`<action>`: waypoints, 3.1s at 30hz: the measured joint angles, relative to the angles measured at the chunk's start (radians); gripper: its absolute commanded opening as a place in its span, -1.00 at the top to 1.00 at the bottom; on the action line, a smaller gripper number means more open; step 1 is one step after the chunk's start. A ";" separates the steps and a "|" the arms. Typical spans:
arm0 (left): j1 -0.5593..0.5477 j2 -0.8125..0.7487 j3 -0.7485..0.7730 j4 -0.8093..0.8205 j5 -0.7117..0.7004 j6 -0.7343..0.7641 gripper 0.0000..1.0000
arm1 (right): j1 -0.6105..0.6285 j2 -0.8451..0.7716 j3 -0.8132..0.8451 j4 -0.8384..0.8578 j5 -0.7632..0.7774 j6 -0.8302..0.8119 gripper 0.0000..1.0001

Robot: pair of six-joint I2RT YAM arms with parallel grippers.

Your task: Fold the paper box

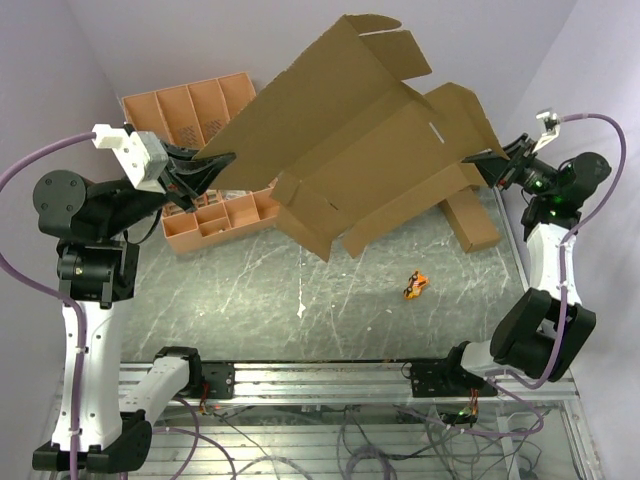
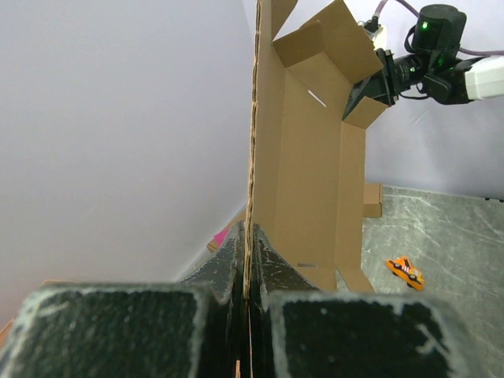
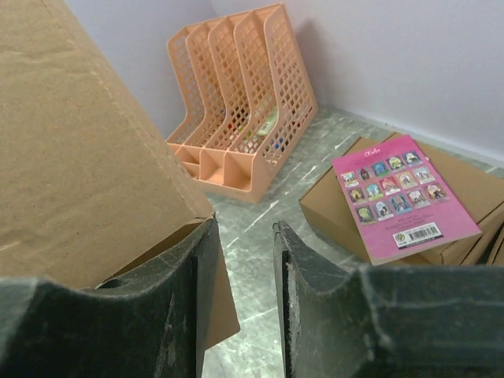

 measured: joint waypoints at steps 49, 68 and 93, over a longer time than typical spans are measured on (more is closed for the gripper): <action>0.000 -0.001 -0.011 -0.019 -0.041 0.055 0.86 | -0.013 -0.061 0.030 -0.544 -0.047 -0.438 -0.02; 0.000 0.008 -0.012 0.020 -0.045 0.032 0.86 | 0.019 -0.070 -0.013 -0.566 -0.076 -0.453 -0.20; 0.000 0.009 -0.022 0.108 -0.052 -0.047 0.86 | 0.121 -0.051 -0.196 -0.132 -0.020 -0.103 0.09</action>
